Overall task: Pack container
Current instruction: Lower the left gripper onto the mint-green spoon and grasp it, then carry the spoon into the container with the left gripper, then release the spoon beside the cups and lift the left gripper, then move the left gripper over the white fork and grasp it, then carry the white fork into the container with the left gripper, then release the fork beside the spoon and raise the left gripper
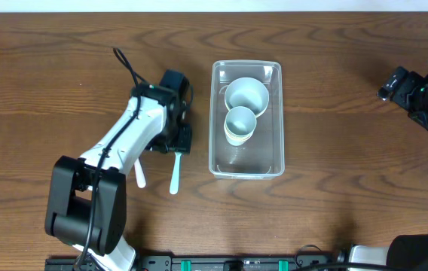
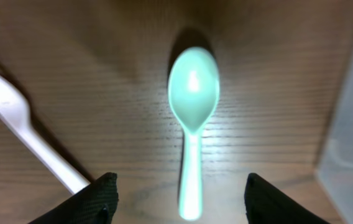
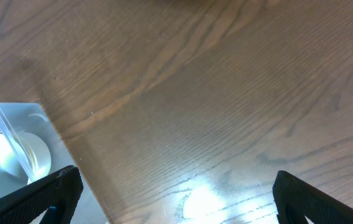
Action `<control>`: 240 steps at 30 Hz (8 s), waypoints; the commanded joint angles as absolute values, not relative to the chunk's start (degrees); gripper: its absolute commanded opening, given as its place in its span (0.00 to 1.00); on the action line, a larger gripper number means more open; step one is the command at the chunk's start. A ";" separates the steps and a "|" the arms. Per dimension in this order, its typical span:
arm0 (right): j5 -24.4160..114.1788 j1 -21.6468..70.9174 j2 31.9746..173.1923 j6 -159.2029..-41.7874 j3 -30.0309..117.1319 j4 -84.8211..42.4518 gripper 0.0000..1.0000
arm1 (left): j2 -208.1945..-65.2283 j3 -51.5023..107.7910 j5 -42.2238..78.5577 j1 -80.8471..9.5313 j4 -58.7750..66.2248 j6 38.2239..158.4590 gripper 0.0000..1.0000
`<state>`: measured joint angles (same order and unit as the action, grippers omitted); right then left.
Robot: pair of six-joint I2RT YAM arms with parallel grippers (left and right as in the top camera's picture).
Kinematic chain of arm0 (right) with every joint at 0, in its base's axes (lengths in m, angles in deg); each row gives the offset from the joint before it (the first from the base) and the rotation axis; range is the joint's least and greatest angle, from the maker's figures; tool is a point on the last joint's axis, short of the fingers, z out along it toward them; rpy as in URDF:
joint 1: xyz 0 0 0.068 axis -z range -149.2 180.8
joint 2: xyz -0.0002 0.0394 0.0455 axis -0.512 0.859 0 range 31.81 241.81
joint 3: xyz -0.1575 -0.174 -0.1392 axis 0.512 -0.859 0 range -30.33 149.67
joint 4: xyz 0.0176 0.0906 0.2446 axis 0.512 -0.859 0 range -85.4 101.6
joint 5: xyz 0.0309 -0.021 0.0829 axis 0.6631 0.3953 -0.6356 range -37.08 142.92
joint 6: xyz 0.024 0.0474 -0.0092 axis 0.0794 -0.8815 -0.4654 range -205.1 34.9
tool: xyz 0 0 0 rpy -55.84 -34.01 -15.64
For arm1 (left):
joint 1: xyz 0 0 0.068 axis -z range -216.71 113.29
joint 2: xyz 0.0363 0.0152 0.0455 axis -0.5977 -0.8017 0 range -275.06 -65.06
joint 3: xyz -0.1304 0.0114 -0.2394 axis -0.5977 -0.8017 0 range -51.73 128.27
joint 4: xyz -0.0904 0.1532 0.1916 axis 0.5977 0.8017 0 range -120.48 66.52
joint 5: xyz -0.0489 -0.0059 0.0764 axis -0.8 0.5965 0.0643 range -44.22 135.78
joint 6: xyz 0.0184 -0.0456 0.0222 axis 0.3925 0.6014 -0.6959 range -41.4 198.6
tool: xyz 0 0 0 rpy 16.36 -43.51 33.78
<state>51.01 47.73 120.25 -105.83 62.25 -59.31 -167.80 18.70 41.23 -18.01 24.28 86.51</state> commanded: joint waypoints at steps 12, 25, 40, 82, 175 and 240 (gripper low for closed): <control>51.01 47.99 120.30 -105.17 62.16 -59.36 0.99 | -167.30 7.38 40.24 -18.03 14.49 84.80 0.62; 50.99 47.99 120.30 -105.17 62.16 -59.36 0.99 | -167.30 7.18 40.29 -18.03 10.77 84.19 0.27; 50.99 47.99 120.30 -105.17 62.16 -59.36 0.99 | -167.15 3.99 40.22 -17.99 8.19 84.74 0.11; 50.99 47.99 120.30 -105.17 62.16 -59.36 0.99 | -168.13 41.50 40.37 9.05 16.06 99.40 0.06; 51.01 47.99 120.30 -105.17 62.16 -59.36 0.99 | -149.95 12.80 35.46 -28.46 19.34 88.47 0.06; 51.01 47.99 120.30 -105.17 62.16 -59.36 0.99 | -140.98 37.56 63.63 8.46 33.70 97.28 0.92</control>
